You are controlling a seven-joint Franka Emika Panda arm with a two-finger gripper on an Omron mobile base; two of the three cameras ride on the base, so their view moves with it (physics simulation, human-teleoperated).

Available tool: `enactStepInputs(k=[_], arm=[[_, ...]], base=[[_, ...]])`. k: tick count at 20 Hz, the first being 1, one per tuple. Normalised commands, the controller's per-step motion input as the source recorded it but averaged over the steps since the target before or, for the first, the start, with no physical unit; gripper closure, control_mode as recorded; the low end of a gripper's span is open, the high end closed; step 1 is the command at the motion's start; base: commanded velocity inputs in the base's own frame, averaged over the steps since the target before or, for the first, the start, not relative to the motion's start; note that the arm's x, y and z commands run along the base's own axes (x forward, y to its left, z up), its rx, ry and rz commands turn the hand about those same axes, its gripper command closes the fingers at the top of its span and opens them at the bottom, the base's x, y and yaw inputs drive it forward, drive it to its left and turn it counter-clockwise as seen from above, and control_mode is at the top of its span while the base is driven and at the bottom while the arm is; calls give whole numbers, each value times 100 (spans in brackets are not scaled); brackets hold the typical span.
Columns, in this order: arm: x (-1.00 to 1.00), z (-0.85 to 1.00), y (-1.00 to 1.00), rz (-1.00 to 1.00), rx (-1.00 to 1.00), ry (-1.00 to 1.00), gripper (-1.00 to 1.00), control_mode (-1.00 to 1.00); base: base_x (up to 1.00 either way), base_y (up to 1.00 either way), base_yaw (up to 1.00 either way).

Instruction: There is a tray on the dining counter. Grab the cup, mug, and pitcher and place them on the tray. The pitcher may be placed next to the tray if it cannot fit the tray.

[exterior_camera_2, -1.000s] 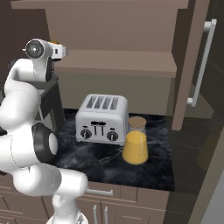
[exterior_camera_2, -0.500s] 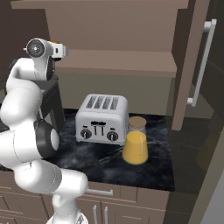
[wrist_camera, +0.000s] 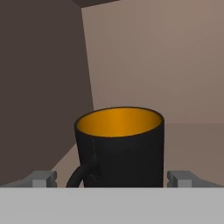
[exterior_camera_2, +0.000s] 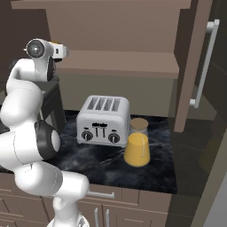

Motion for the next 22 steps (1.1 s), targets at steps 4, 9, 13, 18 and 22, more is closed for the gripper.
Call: enactStepInputs(k=[4,9,13,18,22], arm=[[0,0,0,0,0,0,-100,-100],[0,0,0,0,0,0,-100,-100],[0,0,0,0,0,0,100,-100],[0,0,0,0,0,0,100,-100],[0,0,0,0,0,0,100,-100]], base=[[0,0,0],[0,0,0],[0,0,0],[0,0,0],[0,0,0]])
